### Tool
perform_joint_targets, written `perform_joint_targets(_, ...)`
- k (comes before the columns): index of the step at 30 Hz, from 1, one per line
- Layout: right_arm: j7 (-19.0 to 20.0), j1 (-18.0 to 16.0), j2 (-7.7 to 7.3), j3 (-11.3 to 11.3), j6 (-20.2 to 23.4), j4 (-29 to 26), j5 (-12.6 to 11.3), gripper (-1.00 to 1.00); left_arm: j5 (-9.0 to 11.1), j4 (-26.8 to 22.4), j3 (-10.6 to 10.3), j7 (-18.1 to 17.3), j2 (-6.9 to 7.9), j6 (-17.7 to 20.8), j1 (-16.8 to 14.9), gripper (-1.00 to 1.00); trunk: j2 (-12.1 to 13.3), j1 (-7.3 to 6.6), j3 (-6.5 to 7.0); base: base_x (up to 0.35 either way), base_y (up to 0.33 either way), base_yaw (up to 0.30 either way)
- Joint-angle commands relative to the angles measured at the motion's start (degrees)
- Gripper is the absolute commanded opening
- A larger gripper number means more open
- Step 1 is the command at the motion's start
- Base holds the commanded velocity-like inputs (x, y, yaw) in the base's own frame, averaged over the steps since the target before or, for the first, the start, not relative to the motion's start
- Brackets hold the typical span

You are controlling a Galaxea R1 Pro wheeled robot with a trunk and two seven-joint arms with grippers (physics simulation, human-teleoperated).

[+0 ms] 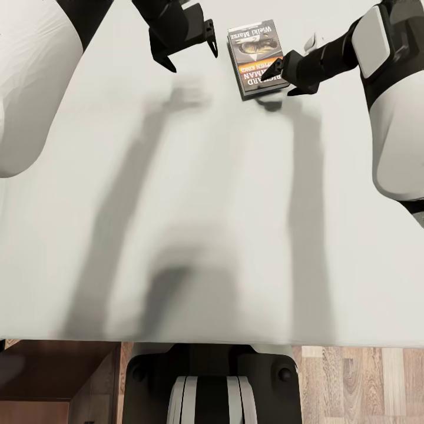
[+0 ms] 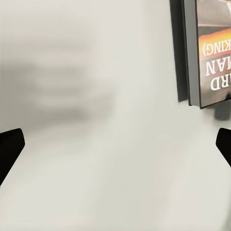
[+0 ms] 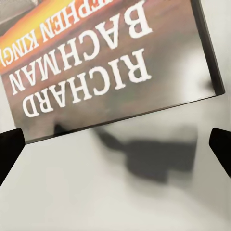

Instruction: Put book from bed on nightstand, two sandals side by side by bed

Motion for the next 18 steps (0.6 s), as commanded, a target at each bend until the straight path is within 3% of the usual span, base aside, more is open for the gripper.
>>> perform_joint_targets(1, 0.00, 0.11, 0.07, -0.34, 0.28, 0.77, 0.78, 1.00, 0.61, -0.05, -0.37, 0.43, 0.03, 0.01, -0.02, 1.00, -0.01, 0.01, -0.03, 0.000, 0.000, 0.000)
perform_joint_targets(18, -0.24, 0.49, 0.08, -0.17, 0.28, 0.03, 1.07, 1.00, 0.61, -0.11, -0.36, 0.44, 0.03, 0.01, 0.19, 1.00, -0.01, 0.01, -0.03, 0.000, 0.000, 0.000)
